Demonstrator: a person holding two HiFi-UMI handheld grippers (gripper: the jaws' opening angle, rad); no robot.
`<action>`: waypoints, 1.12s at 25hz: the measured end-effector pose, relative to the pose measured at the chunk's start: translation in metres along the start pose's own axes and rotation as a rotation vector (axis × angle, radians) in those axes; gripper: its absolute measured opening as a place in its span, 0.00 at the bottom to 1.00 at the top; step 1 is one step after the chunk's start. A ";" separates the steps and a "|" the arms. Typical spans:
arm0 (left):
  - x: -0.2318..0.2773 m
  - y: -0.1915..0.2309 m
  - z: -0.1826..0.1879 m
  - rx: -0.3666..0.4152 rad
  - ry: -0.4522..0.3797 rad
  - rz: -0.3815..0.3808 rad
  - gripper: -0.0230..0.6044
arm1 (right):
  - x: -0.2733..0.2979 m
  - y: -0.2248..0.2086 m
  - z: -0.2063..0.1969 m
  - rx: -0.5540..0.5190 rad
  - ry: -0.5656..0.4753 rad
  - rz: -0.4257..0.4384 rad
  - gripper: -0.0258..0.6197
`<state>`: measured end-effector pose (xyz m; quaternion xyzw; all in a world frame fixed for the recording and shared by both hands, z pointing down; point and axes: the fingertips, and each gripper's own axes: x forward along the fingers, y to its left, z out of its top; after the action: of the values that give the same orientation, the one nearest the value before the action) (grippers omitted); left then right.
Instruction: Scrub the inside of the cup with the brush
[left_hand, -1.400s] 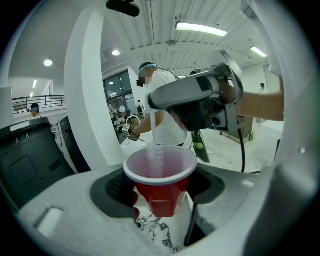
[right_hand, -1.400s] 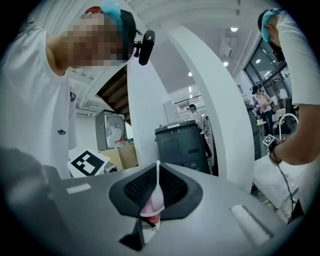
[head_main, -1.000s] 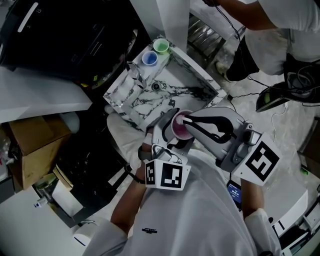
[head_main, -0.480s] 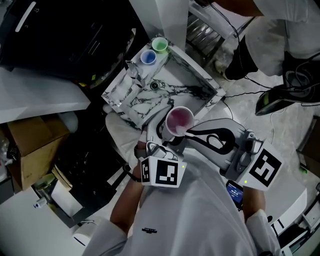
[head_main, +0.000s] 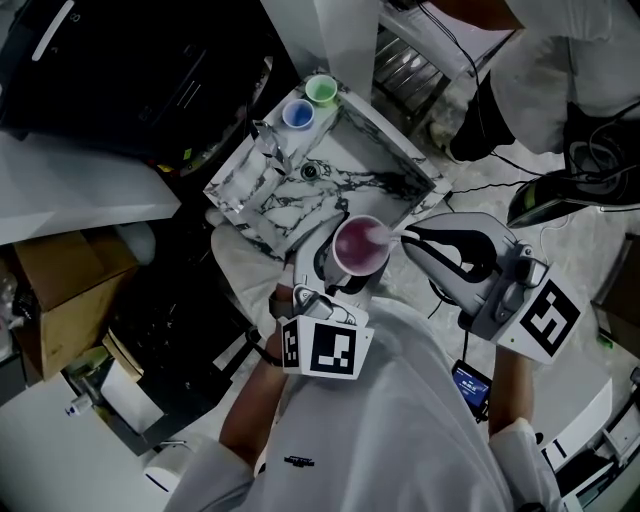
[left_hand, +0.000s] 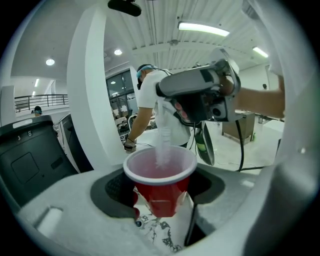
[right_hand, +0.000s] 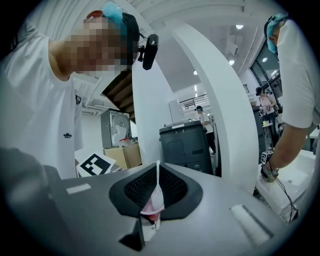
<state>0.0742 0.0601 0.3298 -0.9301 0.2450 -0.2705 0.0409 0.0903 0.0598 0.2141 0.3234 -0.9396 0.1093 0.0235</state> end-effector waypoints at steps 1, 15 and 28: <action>0.000 -0.002 0.000 0.001 -0.001 -0.003 0.51 | 0.002 -0.001 0.002 -0.005 -0.008 -0.001 0.07; 0.000 -0.006 0.000 0.004 0.000 -0.005 0.51 | 0.032 0.026 0.020 -0.005 -0.084 0.108 0.07; -0.002 0.005 0.002 -0.029 -0.011 0.012 0.51 | 0.010 0.031 -0.007 0.039 0.002 0.130 0.07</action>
<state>0.0712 0.0572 0.3264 -0.9306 0.2543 -0.2616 0.0303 0.0634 0.0791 0.2160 0.2618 -0.9564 0.1293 0.0107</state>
